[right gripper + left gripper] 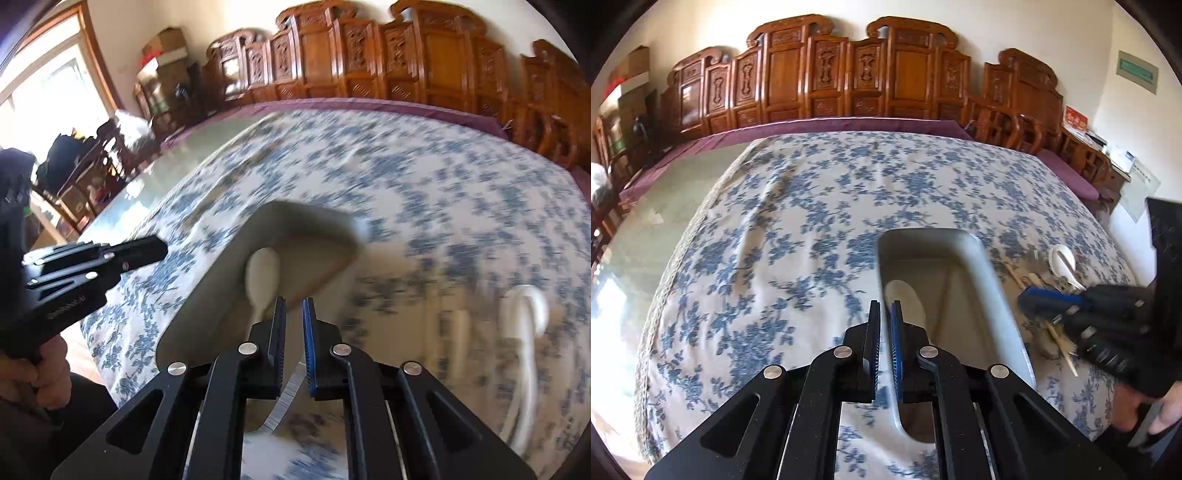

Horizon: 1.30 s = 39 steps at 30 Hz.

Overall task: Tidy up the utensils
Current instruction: 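Lower the white ceramic spoon into the grey tray and open the right gripper, then move the right gripper to the utensil pile and grasp a wooden chopstick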

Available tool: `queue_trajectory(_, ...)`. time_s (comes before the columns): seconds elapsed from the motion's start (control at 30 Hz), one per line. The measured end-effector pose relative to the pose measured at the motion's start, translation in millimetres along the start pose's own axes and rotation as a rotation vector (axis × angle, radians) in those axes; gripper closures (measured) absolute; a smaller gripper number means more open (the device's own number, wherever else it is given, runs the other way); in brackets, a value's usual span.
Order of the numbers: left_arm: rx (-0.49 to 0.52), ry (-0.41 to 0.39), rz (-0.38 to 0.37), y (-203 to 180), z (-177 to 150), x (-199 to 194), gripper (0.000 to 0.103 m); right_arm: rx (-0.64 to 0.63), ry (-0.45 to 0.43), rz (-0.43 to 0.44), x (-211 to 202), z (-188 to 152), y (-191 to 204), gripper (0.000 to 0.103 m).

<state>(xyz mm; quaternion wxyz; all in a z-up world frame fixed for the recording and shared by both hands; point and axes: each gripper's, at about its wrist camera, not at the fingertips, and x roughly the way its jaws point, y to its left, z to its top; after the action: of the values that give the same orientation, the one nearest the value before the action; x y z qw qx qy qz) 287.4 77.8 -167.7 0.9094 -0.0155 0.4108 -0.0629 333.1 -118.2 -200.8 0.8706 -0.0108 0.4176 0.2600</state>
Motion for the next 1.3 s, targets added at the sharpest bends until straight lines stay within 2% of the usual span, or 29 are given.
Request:
queue_trajectory(0.17, 0.028, -0.001, -0.023, -24.6, 2.7, -0.3, 0.080, 0.003, -0.051, -0.109, -39.2, -11.6, -42.1, 0.092)
queue_trajectory(0.23, 0.038, -0.010, -0.035, -35.5, 3.5, -2.4, 0.065, 0.017, -0.060, -0.141, -49.2, -18.4, -60.5, 0.092)
queue_trajectory(0.37, 0.063, -0.019, -0.050, -57.8, 3.4, -2.3, 0.049, 0.049, -0.066, -0.193, -60.4, -31.5, -89.3, 0.092)
queue_trajectory(0.4, 0.070, -0.019, -0.053, -62.6, 2.9, -1.8, 0.045, 0.056, -0.066, -0.203, -61.6, -34.8, -95.9, 0.089)
queue_trajectory(0.43, 0.075, -0.019, -0.054, -65.7, 2.9, -1.4, 0.045, 0.060, -0.064, -0.208, -61.8, -38.1, -100.2, 0.081)
queue_trajectory(0.5, 0.085, -0.017, -0.060, -74.5, 1.8, 0.2, 0.045, 0.069, -0.060, -0.209, -61.3, -45.3, -107.9, 0.079)
queue_trajectory(0.77, 0.102, 0.001, -0.082, -96.7, -1.8, 7.9, 0.045, 0.089, -0.013, -0.181, -38.7, -66.3, -116.1, 0.079)
queue_trajectory(1.13, 0.126, 0.023, -0.108, -117.2, -11.3, 14.3, 0.045, 0.069, -0.010, -0.302, -42.1, -80.5, -146.0, 0.079)
queue_trajectory(1.3, 0.123, 0.035, -0.126, -121.6, -13.4, 15.8, 0.045, 0.112, 0.035, -0.284, -34.6, -87.9, -165.8, 0.079)
